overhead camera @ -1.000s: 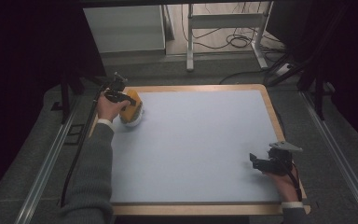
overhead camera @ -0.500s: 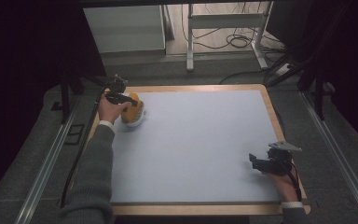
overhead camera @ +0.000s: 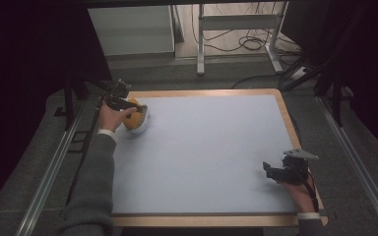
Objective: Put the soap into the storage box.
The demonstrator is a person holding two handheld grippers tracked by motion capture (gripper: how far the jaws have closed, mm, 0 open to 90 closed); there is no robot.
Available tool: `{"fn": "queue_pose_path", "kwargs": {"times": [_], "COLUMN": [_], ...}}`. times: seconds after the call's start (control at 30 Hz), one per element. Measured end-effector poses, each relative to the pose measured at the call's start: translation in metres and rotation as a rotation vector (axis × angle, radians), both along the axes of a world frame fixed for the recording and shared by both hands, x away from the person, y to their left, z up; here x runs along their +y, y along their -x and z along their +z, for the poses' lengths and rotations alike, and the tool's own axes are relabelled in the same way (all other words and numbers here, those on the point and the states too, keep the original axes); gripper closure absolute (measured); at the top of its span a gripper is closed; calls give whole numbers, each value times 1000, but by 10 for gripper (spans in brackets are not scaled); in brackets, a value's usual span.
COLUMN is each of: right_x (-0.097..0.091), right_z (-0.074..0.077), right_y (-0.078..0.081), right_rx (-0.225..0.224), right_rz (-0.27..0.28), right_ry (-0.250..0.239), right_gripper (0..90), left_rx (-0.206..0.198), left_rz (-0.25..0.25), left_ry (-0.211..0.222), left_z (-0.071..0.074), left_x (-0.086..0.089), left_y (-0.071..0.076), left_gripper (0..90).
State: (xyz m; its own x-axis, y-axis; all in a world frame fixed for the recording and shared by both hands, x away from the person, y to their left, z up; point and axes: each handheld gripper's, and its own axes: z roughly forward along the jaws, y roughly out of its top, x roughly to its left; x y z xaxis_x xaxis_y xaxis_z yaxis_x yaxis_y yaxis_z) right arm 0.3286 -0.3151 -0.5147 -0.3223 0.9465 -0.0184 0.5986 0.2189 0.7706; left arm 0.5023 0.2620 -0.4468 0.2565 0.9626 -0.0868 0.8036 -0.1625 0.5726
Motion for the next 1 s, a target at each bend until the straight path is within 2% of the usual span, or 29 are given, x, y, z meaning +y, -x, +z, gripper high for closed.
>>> {"fn": "queue_pose_path", "kwargs": {"times": [0.07,0.2,0.33,0.47,0.63,0.73,0.8,0.93,1.0], "right_x": [0,1,1,4,5,5,5,4,4], "right_z": [0,0,1,3,4,5,5,6,6], "right_y": [0,0,1,1,2,3,2,3,3], "right_rx": [0,-2,-3,-12,-14,-15,-15,-18,-21], "right_rz": [0,1,1,8,9,11,9,10,10], "right_ry": [0,2,3,3,7,4,4,1,2], "right_gripper": [64,64,65,65,65,65,65,64,64], "left_rx": [-17,-56,-91,-120,-133,-149,-161,-176,-178], "left_rz": [-3,-24,-61,-89,-135,-166,-182,-212,-227], "left_ry": [22,19,22,53,77,115,126,89,93], "left_z": [4,11,15,16,12,9,6,-3,-8], "left_x": [3,4,3,4,-2,-6,-9,-18,-21], "left_y": [6,19,37,58,82,99,110,126,133], "left_gripper": [190,182,173,184,179,180,193,201,204]}}
